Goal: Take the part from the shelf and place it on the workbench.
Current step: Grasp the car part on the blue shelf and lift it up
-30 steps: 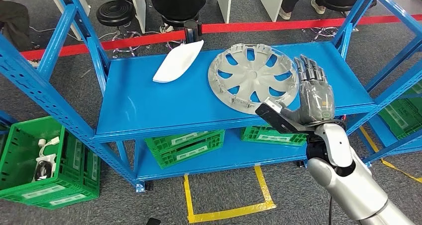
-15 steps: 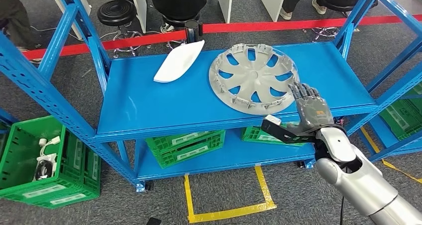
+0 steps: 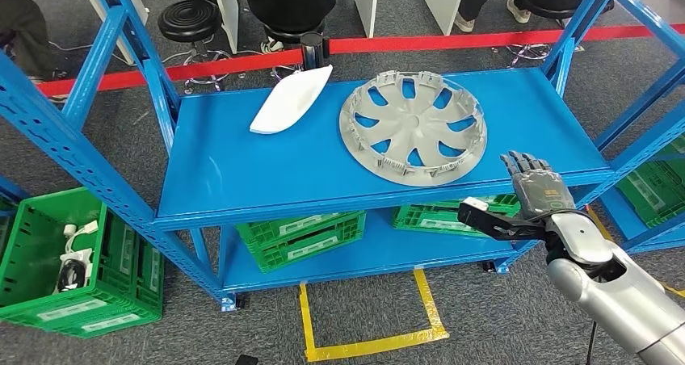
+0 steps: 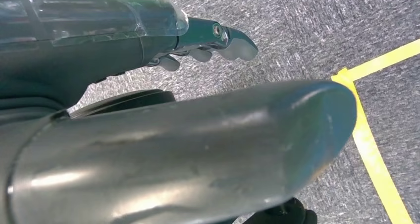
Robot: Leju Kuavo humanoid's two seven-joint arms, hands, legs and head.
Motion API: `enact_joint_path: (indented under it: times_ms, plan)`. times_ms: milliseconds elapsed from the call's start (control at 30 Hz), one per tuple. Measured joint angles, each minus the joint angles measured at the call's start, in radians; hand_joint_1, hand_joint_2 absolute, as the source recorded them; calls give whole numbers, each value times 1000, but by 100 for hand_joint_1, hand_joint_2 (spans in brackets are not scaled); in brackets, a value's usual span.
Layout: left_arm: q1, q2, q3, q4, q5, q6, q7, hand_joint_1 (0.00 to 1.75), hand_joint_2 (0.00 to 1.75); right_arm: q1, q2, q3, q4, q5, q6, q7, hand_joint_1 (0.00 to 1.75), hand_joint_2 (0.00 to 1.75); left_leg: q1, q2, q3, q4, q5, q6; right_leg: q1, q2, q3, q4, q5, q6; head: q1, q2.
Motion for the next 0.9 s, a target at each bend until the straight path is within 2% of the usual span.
enact_joint_path:
  times_ms: [400, 533, 667, 800, 900]
  plan:
    - [2, -3, 0, 0, -8, 3, 5, 0, 0, -14, 0, -8, 72, 9, -119, -7, 0, 175, 0, 7, 0, 0, -1, 1, 0, 1, 0, 0, 0, 0, 0, 0]
    - [2, -3, 0, 0, -10, 3, 8, 0, 0, -31, 0, -13, 79, 11, -131, -4, 0, 175, 0, 9, 1, 0, -1, 2, 0, 2, 0, 0, 0, 0, 0, 0]
    - [0, -3, 0, 0, -15, 2, 5, 0, 0, -58, 13, -12, 65, 35, -167, -33, 0, 175, -1, 19, -1, 0, -2, 3, 0, 6, 0, 0, 1, 1, 0, 0]
    - [-12, -5, 0, 0, -11, 3, 3, 0, 0, -102, 87, 2, -25, 42, -223, -85, 0, 175, -1, 34, 1, -1, -3, 5, 0, 14, 1, 1, 1, 1, 0, 0]
    - [-16, -8, 0, 0, 8, 16, -4, 0, 0, -90, 194, 27, -146, -84, -377, -178, 0, 175, 1, 39, 3, -2, -4, 5, 1, 18, 1, 1, 1, 1, 0, 0]
